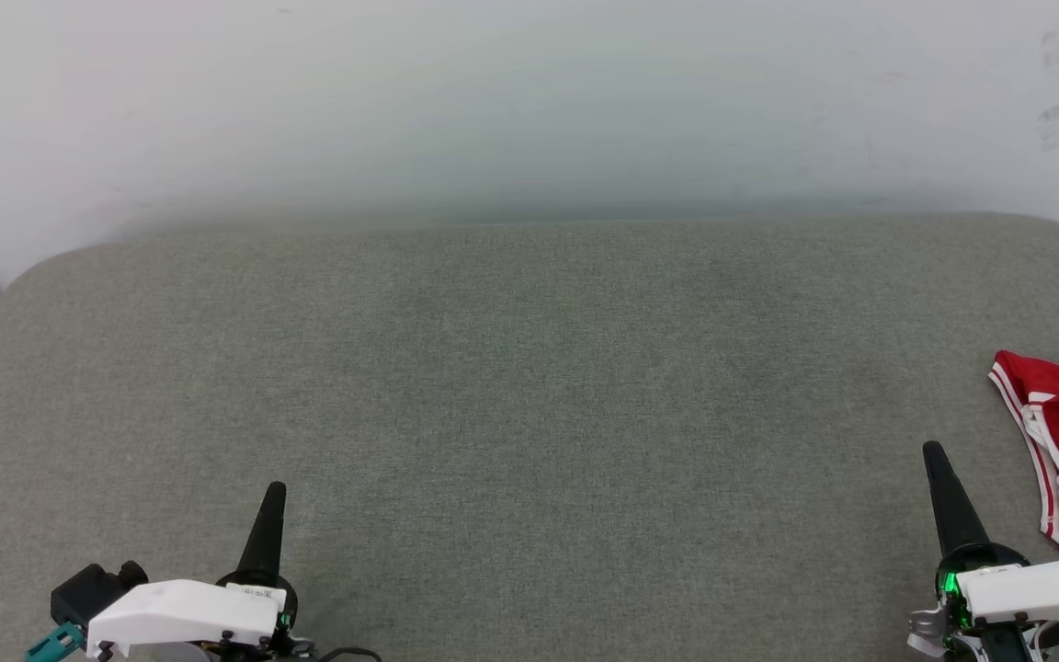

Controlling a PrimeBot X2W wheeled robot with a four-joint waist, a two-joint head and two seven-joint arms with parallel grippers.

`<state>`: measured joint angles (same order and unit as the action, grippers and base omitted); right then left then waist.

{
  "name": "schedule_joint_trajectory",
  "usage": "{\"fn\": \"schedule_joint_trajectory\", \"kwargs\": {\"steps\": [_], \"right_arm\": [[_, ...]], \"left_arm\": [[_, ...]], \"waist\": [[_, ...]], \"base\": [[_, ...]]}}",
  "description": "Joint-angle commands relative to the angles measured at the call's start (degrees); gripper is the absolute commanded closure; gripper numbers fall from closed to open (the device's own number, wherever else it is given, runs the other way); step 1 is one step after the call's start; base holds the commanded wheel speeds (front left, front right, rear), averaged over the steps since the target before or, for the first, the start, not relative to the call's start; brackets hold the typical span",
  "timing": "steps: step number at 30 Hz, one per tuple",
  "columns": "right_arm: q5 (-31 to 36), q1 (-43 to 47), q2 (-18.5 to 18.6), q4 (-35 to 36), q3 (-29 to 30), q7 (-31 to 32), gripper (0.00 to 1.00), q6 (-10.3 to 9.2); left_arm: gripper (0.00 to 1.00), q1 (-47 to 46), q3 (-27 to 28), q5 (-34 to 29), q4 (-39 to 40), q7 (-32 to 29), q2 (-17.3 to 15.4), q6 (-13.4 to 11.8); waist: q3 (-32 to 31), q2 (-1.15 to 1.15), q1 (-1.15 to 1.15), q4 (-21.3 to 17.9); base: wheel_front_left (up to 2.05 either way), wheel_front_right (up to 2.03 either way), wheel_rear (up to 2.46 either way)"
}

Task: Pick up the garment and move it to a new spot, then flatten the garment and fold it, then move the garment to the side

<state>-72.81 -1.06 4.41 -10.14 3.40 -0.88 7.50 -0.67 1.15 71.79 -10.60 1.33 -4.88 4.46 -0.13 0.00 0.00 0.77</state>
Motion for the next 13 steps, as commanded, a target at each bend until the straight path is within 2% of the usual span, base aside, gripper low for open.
{"fn": "schedule_joint_trajectory", "kwargs": {"steps": [1, 13], "right_arm": [[-1.28, -1.14, 0.4, 0.01, 0.17, 0.35, 1.0, -0.01], [-7.24, -2.47, 0.29, -1.16, 0.44, 1.96, 1.0, -0.01]], "left_arm": [[1.0, -1.47, 0.35, 1.23, 0.17, -0.26, -0.31, 0.44], [1.0, -2.69, 1.04, 7.67, -0.91, -1.94, -0.21, 1.27]], "waist": [[0.01, 0.0, 0.0, -0.01], [0.09, 0.0, 0.0, -0.21]], "base": [[0.0, 0.0, 0.0], [0.0, 0.0, 0.0]]}}
